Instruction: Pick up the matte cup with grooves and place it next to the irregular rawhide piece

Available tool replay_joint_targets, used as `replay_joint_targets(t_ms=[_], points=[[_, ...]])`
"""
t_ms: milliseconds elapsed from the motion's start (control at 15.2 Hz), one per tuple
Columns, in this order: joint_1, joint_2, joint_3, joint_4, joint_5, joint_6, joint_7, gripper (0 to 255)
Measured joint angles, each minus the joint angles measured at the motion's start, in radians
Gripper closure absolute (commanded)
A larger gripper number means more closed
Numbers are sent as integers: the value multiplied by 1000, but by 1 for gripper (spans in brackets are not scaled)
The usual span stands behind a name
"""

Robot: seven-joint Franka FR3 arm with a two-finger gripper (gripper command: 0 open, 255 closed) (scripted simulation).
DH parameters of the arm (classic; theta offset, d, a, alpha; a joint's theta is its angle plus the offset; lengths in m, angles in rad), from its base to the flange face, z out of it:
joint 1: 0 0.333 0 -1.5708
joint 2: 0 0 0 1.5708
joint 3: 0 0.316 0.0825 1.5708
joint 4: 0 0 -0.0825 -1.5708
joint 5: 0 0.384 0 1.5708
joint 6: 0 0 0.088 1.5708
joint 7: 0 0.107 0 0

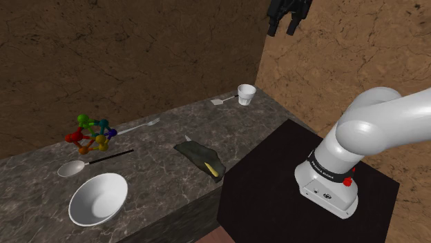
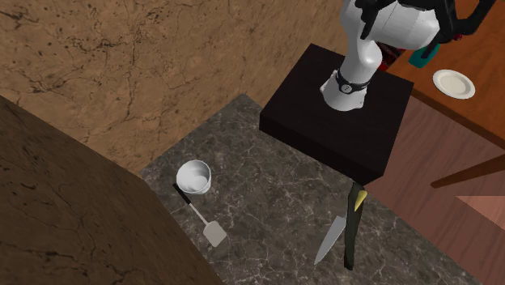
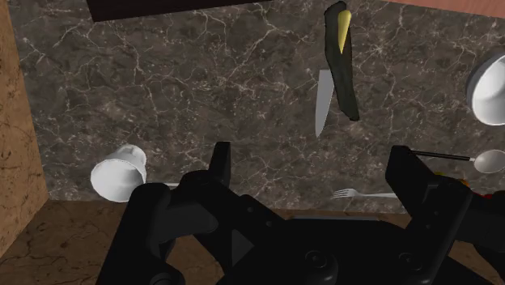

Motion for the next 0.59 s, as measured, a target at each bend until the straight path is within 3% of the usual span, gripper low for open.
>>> replay_joint_targets(t_ms=[264, 594], points=[[-10, 26, -34, -31, -18, 53, -41, 0], [-29, 94, -108, -104, -51, 189, -130, 0]])
